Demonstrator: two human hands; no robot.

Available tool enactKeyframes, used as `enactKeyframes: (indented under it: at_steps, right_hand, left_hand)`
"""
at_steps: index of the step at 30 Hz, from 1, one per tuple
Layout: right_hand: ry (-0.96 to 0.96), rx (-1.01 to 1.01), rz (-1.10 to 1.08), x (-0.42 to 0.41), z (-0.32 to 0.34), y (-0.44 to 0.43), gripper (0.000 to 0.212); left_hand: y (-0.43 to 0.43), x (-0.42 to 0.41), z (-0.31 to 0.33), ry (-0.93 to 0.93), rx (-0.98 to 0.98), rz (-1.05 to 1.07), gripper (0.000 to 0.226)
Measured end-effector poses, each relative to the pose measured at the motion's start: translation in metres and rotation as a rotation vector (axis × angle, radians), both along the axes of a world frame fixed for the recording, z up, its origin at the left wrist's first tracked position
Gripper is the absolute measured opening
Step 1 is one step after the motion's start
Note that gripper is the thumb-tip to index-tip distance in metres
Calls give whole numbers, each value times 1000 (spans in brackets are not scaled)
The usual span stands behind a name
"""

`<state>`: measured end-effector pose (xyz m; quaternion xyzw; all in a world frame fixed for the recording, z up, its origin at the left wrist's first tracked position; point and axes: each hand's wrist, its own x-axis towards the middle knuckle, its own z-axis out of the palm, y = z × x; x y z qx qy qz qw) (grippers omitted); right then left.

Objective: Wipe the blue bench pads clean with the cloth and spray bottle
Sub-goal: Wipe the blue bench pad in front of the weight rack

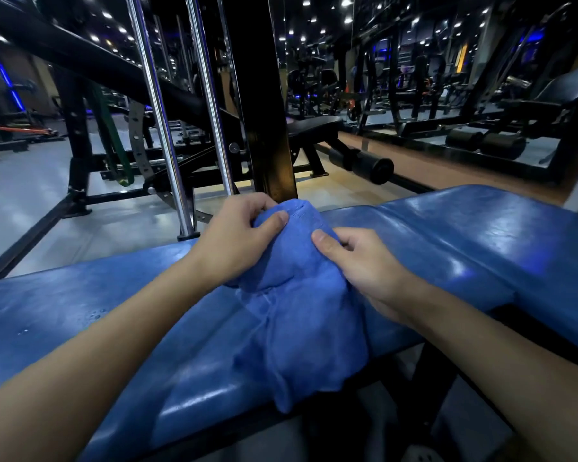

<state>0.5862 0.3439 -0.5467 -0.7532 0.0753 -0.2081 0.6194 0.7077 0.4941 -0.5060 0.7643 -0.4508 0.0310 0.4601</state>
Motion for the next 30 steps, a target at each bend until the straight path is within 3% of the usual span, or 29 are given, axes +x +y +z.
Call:
enactKeyframes:
  at_steps: [2, 6, 10, 12, 14, 16, 19, 24, 29, 30]
  right_hand:
    - [10, 13, -3, -1, 5, 1, 80]
    - [150, 59, 98, -3, 6, -5, 38]
    - [102, 89, -20, 5, 8, -4, 62]
    - [100, 118, -55, 8, 8, -3, 72]
    - [109, 164, -26, 7, 11, -4, 62]
    - [120, 168, 25, 4, 13, -8, 46]
    - [97, 210, 124, 5, 18, -11, 37]
    - [-12, 325, 197, 15, 36, -12, 31]
    - [-62, 368, 81, 21, 43, -15, 24]
    - [-76, 388, 64, 22, 43, -17, 25]
  left_hand:
    - [-9, 4, 2, -56, 29, 51, 23]
    - [-18, 12, 1, 26, 26, 125, 22]
    - [-17, 10, 12, 312, -55, 128, 23]
    - [-12, 13, 17, 430, 89, 76, 43]
    - [-6, 15, 15, 468, 211, 45, 59]
    - [-2, 14, 16, 545, 144, 23, 73]
    - [-1, 12, 30, 463, 79, 53, 85]
    - [3, 13, 59, 369, 94, -19, 67]
    - [19, 23, 43, 387, 178, -5, 95]
    - [22, 23, 35, 387, 197, 12, 92]
